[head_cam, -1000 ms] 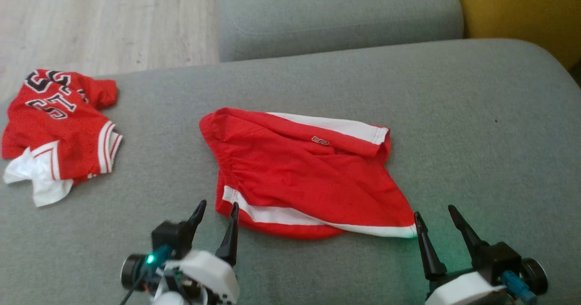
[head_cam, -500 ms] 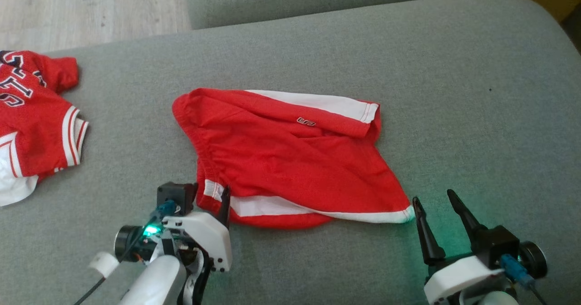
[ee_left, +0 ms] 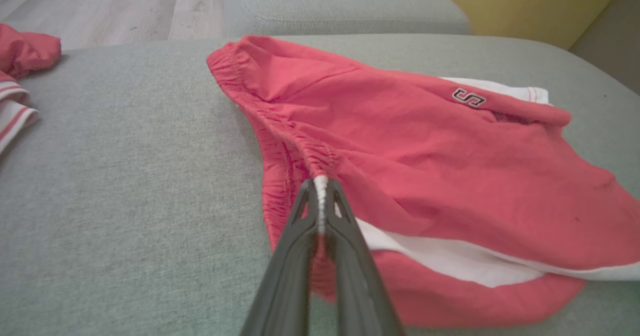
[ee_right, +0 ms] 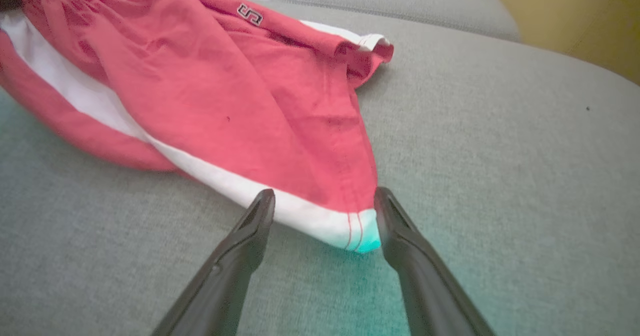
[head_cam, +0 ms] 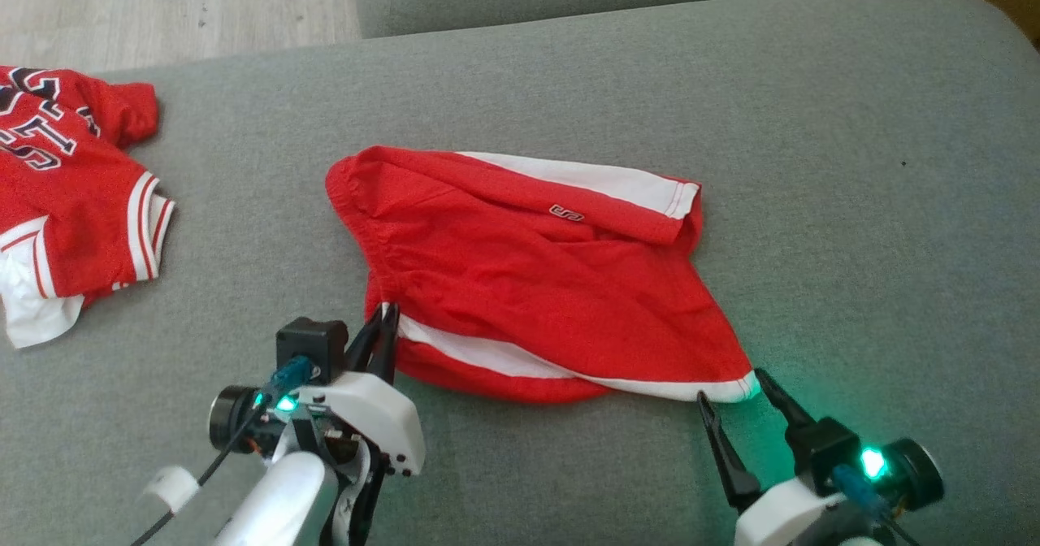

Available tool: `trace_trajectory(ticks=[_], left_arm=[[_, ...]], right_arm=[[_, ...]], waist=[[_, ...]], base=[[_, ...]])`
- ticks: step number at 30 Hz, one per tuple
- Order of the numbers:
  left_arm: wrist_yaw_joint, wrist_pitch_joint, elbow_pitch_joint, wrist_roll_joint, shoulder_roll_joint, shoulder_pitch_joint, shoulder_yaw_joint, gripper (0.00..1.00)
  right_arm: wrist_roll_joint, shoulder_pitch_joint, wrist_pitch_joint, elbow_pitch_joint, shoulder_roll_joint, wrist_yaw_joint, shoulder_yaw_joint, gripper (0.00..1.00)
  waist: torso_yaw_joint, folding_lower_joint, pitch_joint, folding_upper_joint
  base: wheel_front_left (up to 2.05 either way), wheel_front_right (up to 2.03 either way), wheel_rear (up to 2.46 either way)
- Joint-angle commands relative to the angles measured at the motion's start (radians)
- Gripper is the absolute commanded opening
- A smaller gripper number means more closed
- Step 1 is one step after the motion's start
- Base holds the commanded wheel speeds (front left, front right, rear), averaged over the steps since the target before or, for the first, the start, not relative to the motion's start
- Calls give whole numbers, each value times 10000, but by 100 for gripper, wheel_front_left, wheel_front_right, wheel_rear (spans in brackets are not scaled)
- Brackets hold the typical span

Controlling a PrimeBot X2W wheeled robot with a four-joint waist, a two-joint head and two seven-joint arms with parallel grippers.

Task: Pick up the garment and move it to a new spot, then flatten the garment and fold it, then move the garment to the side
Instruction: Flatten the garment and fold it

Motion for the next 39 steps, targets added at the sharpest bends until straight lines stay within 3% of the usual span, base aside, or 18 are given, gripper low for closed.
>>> trace_trajectory(ticks=[1, 12, 24, 32, 34, 35, 39], left_arm=[[98, -147, -446, 13, 140, -169, 403, 0], [456, -726, -1345, -209, 176, 627, 689, 0], [556, -838, -1430, -294, 174, 801, 678, 0], [572, -892, -1405, -371, 209, 813, 699, 0], [570, -918, -1406, -386, 222, 804, 708, 0], [566, -943, -1413, -398, 228, 797, 720, 0], [538, -1061, -1525, -401, 304, 736, 775, 0]], right_arm=[[12, -12, 23, -241, -221, 75, 289, 100], [64, -391, 63, 129, -326, 75, 21, 100], [9, -908, -154, 927, -249, 75, -88, 99], [177, -873, -178, 851, -298, 75, 125, 28], [245, -873, -149, 816, -335, 75, 143, 5], [282, -892, -169, 765, -343, 75, 141, 0], [526, -987, -238, 386, -344, 75, 124, 0]], waist=[[33, -1, 17, 0], [179, -1, 254, 0], [335, -1, 327, 0], [263, -1, 221, 0], [243, -1, 186, 0], [234, -1, 164, 0], [210, -1, -9, 0]], base=[[0, 0, 0], [0, 0, 0], [0, 0, 0], [0, 0, 0], [0, 0, 0], [0, 0, 0], [0, 0, 0]])
